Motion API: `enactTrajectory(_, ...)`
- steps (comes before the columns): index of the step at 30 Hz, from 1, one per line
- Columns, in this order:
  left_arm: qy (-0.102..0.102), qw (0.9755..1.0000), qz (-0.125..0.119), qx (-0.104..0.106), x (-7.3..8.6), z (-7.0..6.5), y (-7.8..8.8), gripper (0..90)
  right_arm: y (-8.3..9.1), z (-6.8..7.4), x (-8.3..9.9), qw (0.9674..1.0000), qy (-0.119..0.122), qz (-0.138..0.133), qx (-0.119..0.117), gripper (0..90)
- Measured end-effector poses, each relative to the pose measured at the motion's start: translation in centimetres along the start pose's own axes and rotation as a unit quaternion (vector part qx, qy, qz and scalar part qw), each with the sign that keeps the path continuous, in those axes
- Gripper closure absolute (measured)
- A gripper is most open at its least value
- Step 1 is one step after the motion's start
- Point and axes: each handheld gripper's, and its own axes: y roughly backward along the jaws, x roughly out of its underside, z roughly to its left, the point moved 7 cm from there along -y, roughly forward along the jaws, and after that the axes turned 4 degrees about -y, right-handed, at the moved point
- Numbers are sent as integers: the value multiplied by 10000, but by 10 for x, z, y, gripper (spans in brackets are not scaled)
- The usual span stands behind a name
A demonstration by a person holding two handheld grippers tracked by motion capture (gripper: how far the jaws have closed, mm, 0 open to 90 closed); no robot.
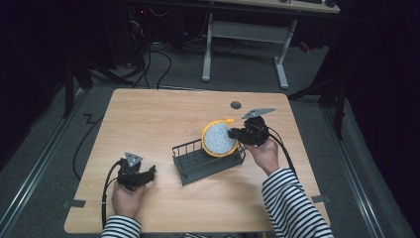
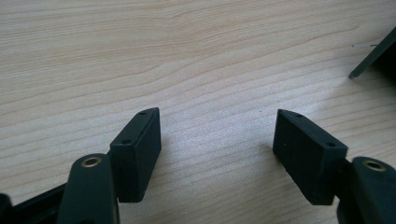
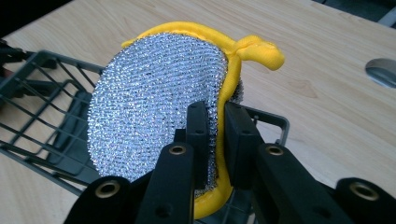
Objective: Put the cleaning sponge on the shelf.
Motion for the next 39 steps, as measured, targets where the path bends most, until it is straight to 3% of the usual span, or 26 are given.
enactTrajectory(8,2,10000,-7,-5,0,0,0,329,-6,-4,6,9999,-30,110,0,819)
enactTrajectory(11,2,10000,-6,-5,0,0,0,330,-6,-3,8,9998,105,164,72,819)
enactTrajectory(22,-1,10000,-4,-6,0,0,0,329,-7,0,21,9989,160,427,97,812)
enactTrajectory(26,13,10000,0,-2,0,1,0,332,-6,-3,23,9987,169,420,232,695)
enactTrajectory(31,5,10000,1,-10,0,0,0,330,7,0,21,9998,19,164,140,519)
enactTrajectory(34,9,10000,0,-5,0,0,0,330,17,-2,21,9997,-17,71,223,497)
enactTrajectory(39,1,10000,2,-13,0,0,0,330,34,-11,18,9991,-279,-262,182,491)
